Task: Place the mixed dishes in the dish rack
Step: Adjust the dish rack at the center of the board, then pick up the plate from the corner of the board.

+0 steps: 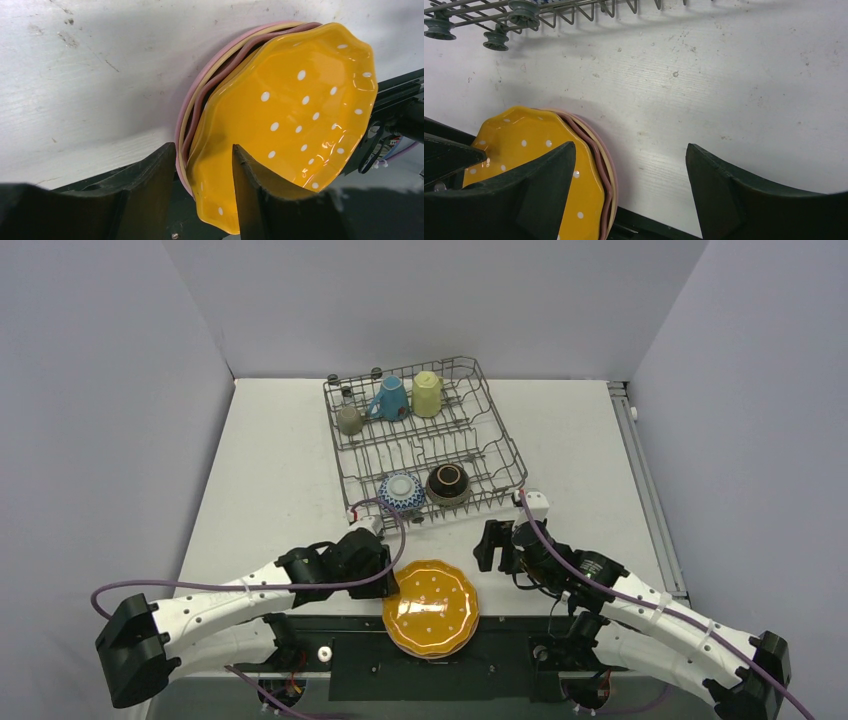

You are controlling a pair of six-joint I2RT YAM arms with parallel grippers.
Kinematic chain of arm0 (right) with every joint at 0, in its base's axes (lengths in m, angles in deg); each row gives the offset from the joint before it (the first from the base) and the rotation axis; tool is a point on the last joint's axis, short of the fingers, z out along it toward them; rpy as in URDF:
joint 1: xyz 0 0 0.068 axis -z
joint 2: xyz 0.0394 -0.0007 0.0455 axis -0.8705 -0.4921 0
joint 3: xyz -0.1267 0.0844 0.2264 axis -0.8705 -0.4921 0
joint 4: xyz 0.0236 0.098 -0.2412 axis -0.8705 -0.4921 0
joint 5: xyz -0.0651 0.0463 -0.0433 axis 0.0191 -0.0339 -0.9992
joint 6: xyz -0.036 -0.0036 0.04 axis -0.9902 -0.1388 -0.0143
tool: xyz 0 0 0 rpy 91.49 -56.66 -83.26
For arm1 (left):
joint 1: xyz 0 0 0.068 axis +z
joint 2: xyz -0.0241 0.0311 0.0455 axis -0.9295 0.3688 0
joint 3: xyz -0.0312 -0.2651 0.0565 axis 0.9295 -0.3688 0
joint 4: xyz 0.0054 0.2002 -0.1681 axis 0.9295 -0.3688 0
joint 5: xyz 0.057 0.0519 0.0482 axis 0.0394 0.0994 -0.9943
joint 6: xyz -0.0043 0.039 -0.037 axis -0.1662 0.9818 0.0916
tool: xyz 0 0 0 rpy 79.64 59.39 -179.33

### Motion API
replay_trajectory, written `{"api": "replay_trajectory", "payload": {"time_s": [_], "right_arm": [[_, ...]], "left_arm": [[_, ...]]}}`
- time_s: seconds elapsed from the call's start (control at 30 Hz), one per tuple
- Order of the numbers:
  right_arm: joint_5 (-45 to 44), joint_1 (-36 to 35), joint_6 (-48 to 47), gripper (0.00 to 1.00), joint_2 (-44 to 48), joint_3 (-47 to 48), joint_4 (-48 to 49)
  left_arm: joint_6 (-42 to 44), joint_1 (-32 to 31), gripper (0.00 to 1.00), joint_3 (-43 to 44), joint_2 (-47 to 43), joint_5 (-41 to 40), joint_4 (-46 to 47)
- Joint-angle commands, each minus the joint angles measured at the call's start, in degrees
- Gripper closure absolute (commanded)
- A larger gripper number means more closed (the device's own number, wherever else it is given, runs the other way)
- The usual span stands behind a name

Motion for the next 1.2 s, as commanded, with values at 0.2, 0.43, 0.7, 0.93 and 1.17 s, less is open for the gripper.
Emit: {"api": "replay_trajectory", "payload": {"time_s": [0.2, 0.43, 0.7, 0.93, 1.17], "right_arm": [[-1.96, -0.57, 0.42, 0.25, 0.54, -1.37, 2.22], [-1.6, -0.55, 0.77, 0.25, 0.64, -2.57, 3.25], [-1.25, -0.66, 0.82, 0.26, 0.54, -2.73, 3.49], [-1.23, -0.68, 0.93, 0.26, 1.61, -2.28, 2.69], [-0.24, -0.73, 1.3, 0.26, 1.9, -1.96, 2.55]], "left_arm": [[-1.02, -1.62, 0.71, 0.37, 2.78, -0.11, 3.66], [-0.71, -1.72, 0.89, 1.49, 1.95, -1.93, 0.85], [-0.09, -1.72, 1.0, 3.3, 0.66, -3.21, -1.56], [0.44, -1.73, 1.0, 6.18, -2.2, -4.74, -4.73], [0.55, -1.72, 1.0, 7.27, -4.82, -5.5, -7.16]]}}
